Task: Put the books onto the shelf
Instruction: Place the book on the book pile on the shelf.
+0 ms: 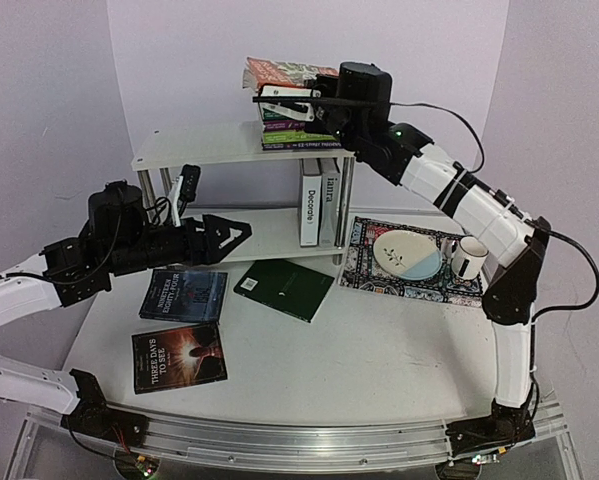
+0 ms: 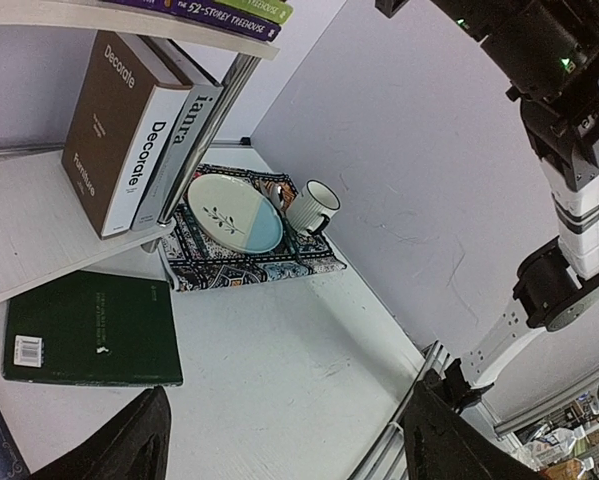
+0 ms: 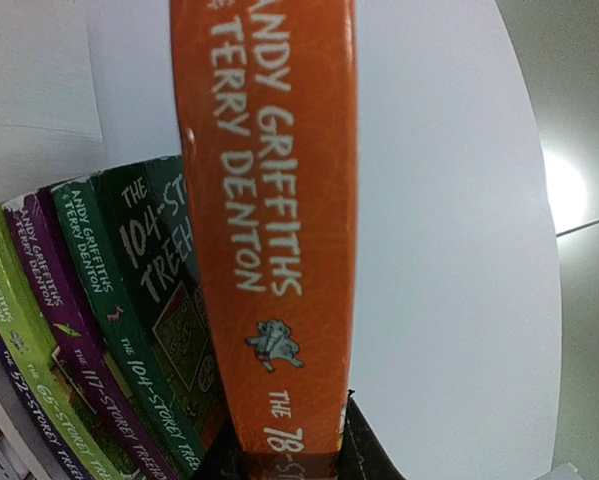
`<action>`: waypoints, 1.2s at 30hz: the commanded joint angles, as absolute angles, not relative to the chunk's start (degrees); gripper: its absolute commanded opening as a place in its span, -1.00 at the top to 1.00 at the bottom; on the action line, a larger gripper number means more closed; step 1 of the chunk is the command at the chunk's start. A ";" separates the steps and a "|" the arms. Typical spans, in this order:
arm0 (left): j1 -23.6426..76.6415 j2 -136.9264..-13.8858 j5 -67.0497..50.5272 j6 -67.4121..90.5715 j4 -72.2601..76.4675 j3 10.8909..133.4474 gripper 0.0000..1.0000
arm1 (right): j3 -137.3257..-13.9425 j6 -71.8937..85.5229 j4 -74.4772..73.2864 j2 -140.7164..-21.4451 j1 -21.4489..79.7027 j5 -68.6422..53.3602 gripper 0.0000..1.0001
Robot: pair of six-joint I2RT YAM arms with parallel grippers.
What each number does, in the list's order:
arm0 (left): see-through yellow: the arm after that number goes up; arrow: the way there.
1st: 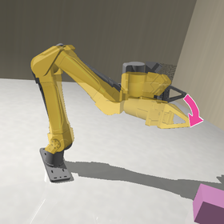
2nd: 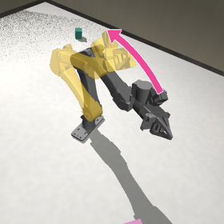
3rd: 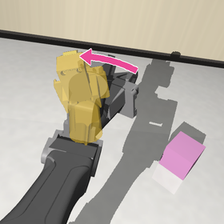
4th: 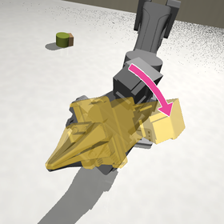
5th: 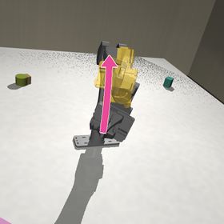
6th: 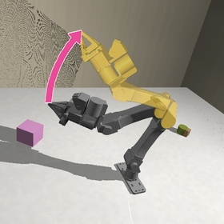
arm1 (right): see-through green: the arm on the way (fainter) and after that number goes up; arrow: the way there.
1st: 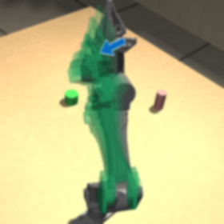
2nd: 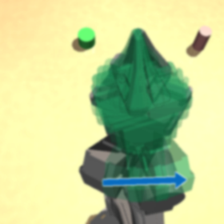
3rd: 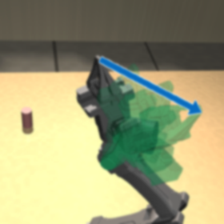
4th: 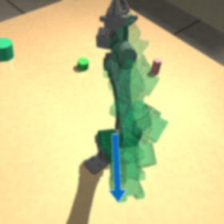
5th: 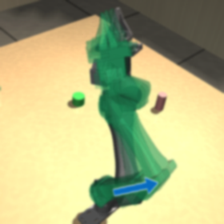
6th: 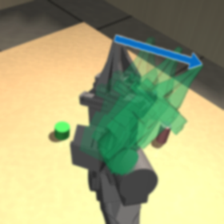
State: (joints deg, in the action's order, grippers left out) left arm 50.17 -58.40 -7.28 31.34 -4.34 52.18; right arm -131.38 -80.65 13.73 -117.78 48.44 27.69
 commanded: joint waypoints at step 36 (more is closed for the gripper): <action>49.57 -65.77 -2.50 26.02 -7.13 61.70 -0.66 | -140.31 -86.22 26.08 -124.57 42.23 25.60 1.00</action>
